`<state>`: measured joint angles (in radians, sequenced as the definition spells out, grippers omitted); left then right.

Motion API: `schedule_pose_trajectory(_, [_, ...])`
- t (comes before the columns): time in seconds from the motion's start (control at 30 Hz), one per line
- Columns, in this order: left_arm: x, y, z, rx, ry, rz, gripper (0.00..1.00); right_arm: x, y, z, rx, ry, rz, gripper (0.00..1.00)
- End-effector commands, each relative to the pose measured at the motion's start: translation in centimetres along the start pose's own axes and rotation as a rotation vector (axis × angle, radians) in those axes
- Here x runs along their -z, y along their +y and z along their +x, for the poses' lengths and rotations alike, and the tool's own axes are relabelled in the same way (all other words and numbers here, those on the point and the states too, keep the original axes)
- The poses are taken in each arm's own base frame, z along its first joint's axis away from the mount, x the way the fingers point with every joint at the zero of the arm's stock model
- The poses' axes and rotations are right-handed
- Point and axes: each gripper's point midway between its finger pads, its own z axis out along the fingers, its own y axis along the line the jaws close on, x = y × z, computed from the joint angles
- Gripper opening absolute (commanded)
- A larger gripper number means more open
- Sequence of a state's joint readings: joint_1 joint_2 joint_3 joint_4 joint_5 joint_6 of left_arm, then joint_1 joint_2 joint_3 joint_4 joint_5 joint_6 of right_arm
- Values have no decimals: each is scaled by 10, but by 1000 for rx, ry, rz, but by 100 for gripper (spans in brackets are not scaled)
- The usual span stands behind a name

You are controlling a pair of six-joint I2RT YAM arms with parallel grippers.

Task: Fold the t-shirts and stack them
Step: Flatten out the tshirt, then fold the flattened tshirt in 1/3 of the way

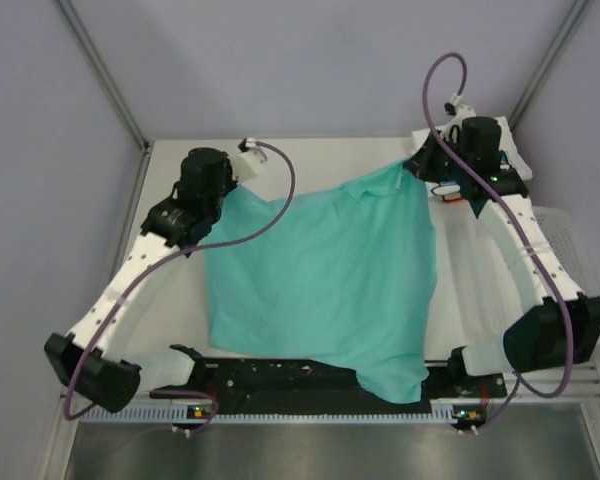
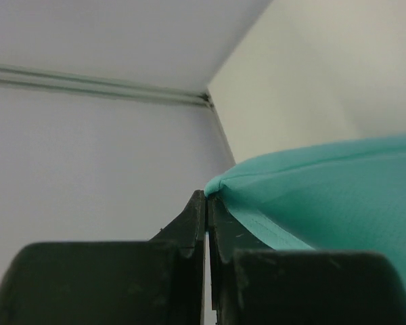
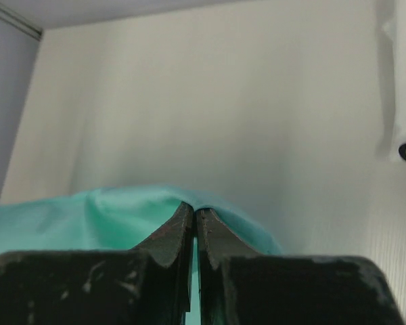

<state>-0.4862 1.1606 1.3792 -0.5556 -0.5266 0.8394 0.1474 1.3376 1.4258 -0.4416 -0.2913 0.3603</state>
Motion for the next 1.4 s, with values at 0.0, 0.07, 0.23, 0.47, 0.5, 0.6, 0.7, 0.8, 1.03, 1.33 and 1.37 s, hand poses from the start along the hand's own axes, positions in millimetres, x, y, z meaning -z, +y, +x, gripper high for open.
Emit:
schedule_pose_trajectory(0.0, [-73, -46, 28, 50, 44, 60, 0, -39, -36, 24, 7, 32, 78, 0])
schedule_pose_trajectory(0.07, [-101, -68, 43, 46, 70, 97, 0, -64, -57, 53, -1, 115, 115, 0])
schedule_pose_trajectory(0.23, [-160, -90, 72, 60, 132, 121, 0, -102, -90, 104, -24, 258, 167, 0])
schedule_pose_trajectory(0.47, [-181, -116, 92, 1, 163, 199, 0, -106, -99, 136, -23, 344, 160, 0])
schedule_pose_trajectory(0.5, [-181, -120, 95, -14, 164, 208, 0, -104, -100, 139, -21, 355, 164, 0])
schedule_pose_trajectory(0.6, [-178, -124, 105, -62, 175, 211, 0, -92, -99, 147, -20, 392, 172, 0])
schedule_pose_trajectory(0.7, [-170, -126, 115, -109, 171, 239, 0, -72, -100, 161, -25, 425, 196, 0])
schedule_pose_trajectory(0.8, [-159, -137, 126, -163, 187, 295, 0, -53, -99, 172, -32, 445, 202, 0])
schedule_pose_trajectory(1.03, [-154, -165, 157, -209, 257, 345, 0, -29, -99, 202, -47, 523, 206, 0])
schedule_pose_trajectory(1.33, [-145, -195, 177, -239, 294, 451, 0, -15, -101, 249, -122, 651, 191, 0])
schedule_pose_trajectory(1.37, [-144, -198, 179, -241, 298, 459, 0, -13, -103, 254, -125, 661, 200, 0])
